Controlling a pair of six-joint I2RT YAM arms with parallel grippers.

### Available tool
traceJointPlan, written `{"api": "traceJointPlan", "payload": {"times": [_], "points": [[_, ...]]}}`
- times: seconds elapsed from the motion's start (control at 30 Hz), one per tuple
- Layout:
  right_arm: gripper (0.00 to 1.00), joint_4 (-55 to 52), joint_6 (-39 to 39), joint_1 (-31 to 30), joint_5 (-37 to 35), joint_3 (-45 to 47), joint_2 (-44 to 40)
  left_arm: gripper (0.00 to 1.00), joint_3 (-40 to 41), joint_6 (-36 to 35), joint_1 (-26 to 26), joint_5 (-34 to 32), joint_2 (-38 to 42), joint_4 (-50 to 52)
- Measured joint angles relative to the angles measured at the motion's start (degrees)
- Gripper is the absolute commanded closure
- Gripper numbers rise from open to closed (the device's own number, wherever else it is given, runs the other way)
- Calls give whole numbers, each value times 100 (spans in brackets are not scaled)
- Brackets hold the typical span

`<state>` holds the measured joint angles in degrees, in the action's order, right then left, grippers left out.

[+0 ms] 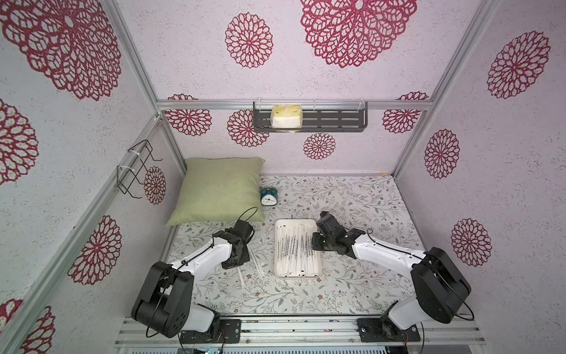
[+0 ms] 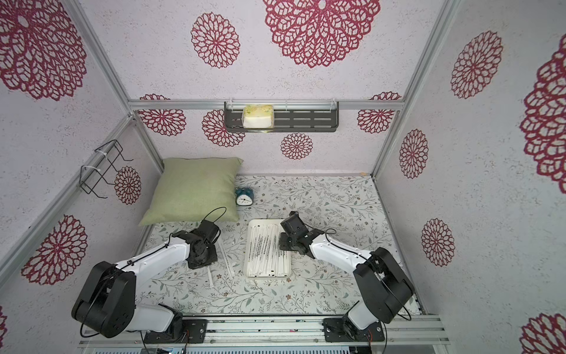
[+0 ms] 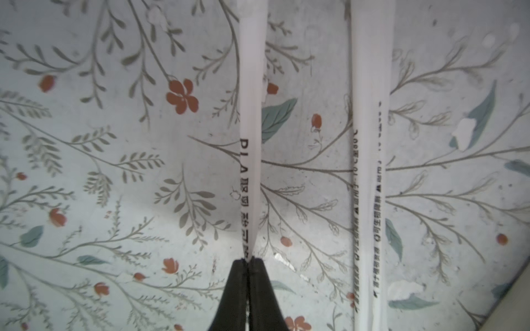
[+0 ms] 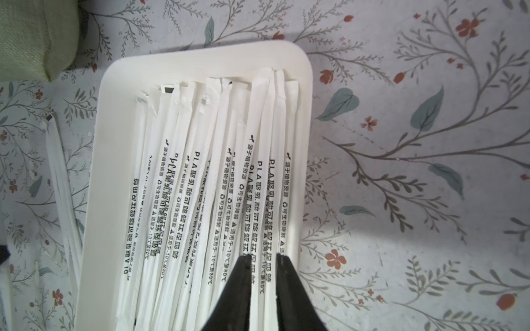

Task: Put the straws into the storage box
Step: Pick up the straw from the center of the board, then place the straw in the storage box.

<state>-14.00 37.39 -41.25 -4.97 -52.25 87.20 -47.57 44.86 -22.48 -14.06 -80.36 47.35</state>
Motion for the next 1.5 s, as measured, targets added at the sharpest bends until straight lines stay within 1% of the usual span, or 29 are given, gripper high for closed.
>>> {"api": "traceJointPlan", "payload": {"times": [0.03, 0.1, 0.17, 0.27, 0.37, 0.43, 0.57, 0.9, 1.0, 1.1, 1.13, 1.23, 1.3, 1.4, 1.5], "points": [[78, -9, -7, 4, -15, 0, -2, 96, -216, 42, -90, -120, 83, 155], [78, -13, -13, 57, -42, 0, -11, 96, -804, 116, -476, -313, 166, 328], [77, -9, -17, 146, -28, 7, -35, 95, -1554, 122, -1038, -385, -17, 350], [78, 2, -17, 374, 17, 35, -79, 95, -2656, 13, -1764, -348, -791, 186], [78, -2, -17, 533, 28, 81, -170, 95, -3263, -103, -2179, -142, -1703, -28], [77, -2, -15, 590, 31, 111, -247, 95, -3491, -170, -2319, 13, -2286, -94], [77, 0, -9, 597, 52, 164, -345, 95, -3692, -243, -2413, 278, -3099, -151], [78, 15, -7, 597, 76, 229, -343, 93, -3694, -223, -2465, 693, -3560, -380], [78, 24, -7, 597, 76, 229, -343, 88, -3694, -221, -2485, 737, -3707, -380], [78, 28, -7, 597, 76, 229, -343, 79, -3700, -221, -2483, 732, -3766, -374], [78, 31, -7, 597, 76, 229, -343, 75, -3720, -219, -2485, 732, -3762, -356], [78, 44, -7, 597, 76, 229, -343, 73, -3766, -192, -2485, 717, -3692, -295], [78, 46, -7, 597, 76, 229, -343, 72, -3746, -151, -2481, 697, -3491, -229], [78, 50, -7, 597, 79, 229, -343, 73, -3604, -68, -2417, 678, -2855, -210], [78, 52, -7, 597, 92, 229, -343, 71, -3224, -7, -2260, 660, -2004, -254]]}}
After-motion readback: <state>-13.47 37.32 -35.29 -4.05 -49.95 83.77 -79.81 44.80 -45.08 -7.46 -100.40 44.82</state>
